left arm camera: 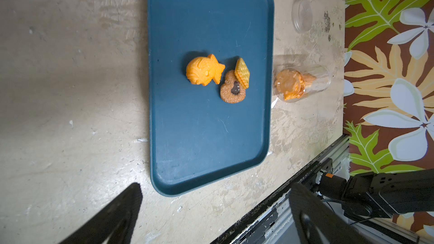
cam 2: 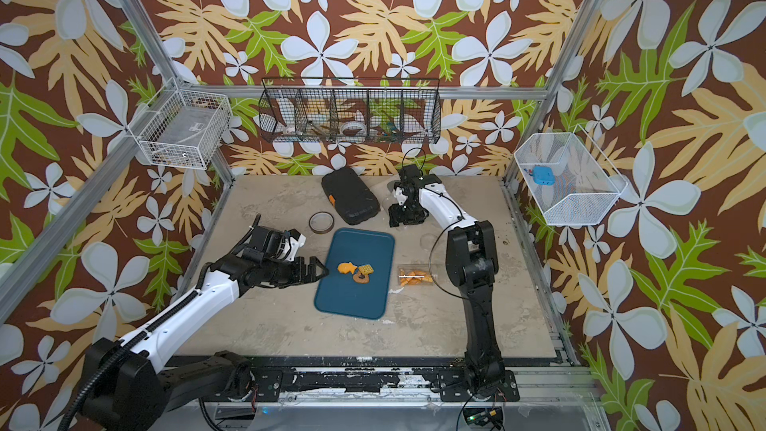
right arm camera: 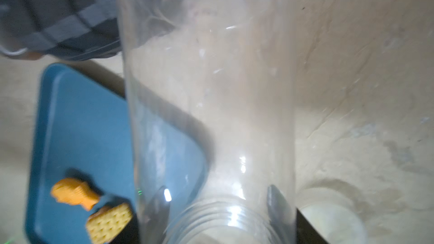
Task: Pour the cookies out of the jar
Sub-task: Pick up the jar from the center of the board.
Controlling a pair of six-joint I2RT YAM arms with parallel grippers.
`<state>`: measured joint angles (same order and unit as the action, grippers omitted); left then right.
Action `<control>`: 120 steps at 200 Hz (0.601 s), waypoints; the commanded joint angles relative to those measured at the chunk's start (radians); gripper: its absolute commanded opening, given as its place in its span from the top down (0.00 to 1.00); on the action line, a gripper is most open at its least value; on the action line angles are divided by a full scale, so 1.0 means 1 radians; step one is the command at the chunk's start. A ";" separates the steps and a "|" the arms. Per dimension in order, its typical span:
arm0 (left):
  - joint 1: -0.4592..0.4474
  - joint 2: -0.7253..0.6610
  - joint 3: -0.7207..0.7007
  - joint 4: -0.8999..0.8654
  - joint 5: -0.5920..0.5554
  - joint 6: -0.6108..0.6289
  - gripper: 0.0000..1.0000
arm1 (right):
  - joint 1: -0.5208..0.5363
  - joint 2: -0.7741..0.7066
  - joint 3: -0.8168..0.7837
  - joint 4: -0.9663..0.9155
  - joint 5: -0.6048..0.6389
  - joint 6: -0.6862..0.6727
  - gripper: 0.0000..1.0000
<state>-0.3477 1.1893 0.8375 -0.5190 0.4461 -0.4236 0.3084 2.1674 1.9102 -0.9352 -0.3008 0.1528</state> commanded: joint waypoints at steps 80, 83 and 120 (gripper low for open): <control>-0.162 -0.065 0.079 0.009 -0.341 0.538 0.00 | 0.079 -0.456 -0.577 0.221 -0.669 0.284 0.42; -0.180 -0.076 0.064 0.023 -0.359 0.583 0.00 | 0.080 -0.463 -0.583 0.221 -0.670 0.288 0.42; -0.244 -0.427 -0.299 0.467 -0.302 1.147 0.00 | 0.135 -0.491 -0.594 0.143 -0.639 0.254 0.42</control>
<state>-0.5827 0.9356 0.7212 -0.3653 0.1471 0.2386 0.4149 1.6878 1.3148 -0.7650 -0.9154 0.4141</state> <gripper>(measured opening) 0.998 0.618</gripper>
